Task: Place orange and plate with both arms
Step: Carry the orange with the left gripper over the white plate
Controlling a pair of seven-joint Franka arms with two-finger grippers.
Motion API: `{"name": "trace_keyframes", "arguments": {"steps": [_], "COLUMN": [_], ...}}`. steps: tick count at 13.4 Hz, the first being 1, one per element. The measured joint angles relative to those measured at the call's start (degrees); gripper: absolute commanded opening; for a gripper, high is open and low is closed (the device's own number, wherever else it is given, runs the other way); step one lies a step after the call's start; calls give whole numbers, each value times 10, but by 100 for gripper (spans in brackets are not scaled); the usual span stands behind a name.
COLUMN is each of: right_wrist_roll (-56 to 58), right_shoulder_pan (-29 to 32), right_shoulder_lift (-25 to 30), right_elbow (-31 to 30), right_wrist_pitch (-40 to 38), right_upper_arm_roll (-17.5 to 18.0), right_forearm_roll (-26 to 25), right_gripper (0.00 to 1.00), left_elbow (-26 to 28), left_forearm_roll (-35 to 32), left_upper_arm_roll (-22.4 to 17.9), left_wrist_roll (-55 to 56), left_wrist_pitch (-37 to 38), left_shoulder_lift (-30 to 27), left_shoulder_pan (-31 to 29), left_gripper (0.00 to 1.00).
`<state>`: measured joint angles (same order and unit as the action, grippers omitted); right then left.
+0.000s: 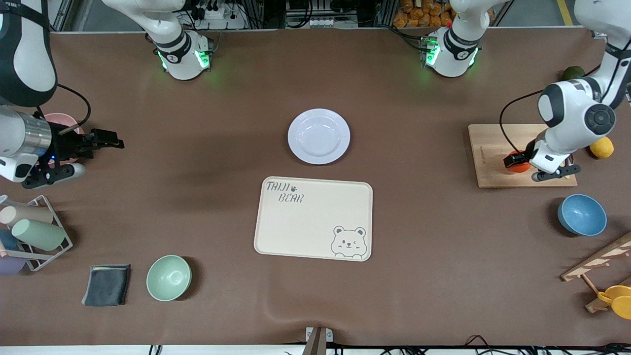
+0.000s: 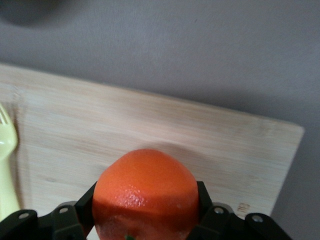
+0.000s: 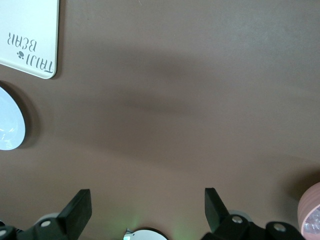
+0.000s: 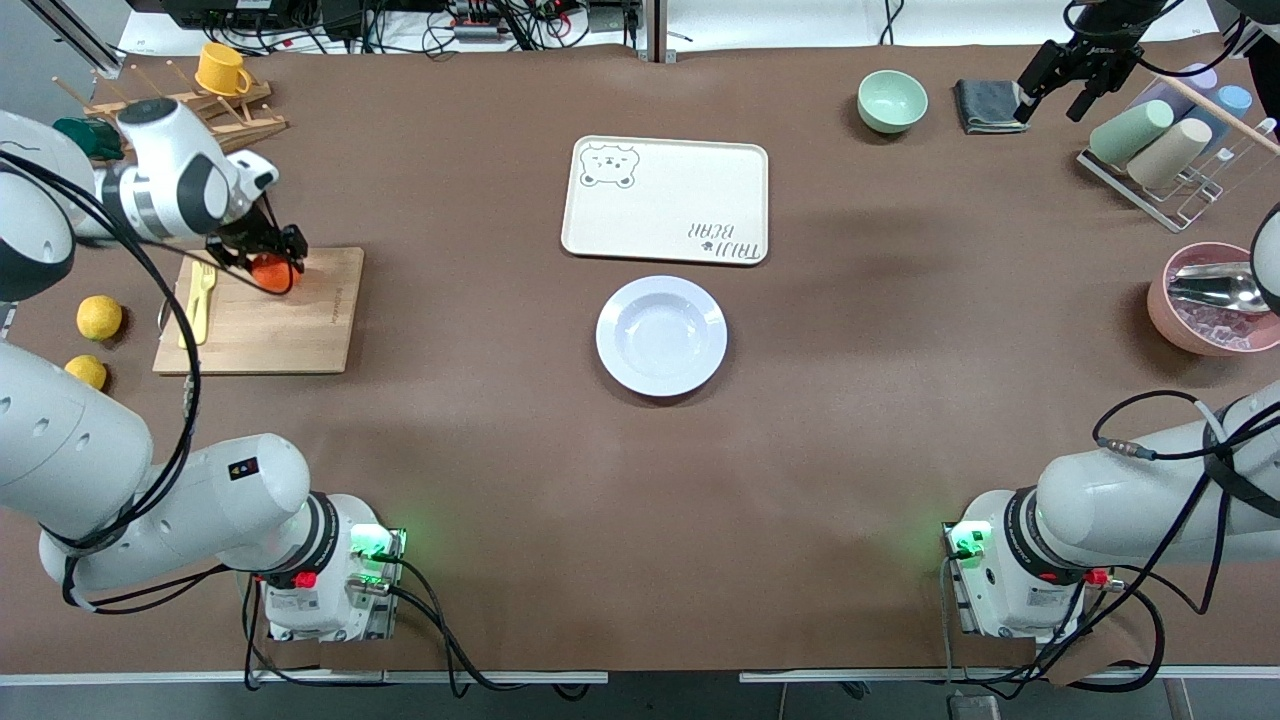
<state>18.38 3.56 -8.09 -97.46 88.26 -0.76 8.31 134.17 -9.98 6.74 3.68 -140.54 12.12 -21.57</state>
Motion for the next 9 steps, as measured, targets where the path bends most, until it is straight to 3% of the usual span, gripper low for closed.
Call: {"name": "trace_keyframes", "arguments": {"steps": [4, 9], "right_wrist_roll": [0, 0], "right_shoulder_pan": [5, 29], "right_shoulder_lift": [-1, -4], "right_elbow": [-22, -92], "right_wrist_pitch": [-4, 4], "right_upper_arm_roll": [-3, -5], "right_forearm_roll": [41, 133], "right_gripper": [100, 100], "left_elbow": [-127, -155], "left_forearm_roll": [3, 46], "left_upper_arm_roll": [106, 233], "left_wrist_roll": [57, 181], "left_wrist_pitch": [159, 172], "left_shoulder_lift": [-12, -4], "left_shoulder_pan": [3, 13], "left_gripper": [0, 0]}}
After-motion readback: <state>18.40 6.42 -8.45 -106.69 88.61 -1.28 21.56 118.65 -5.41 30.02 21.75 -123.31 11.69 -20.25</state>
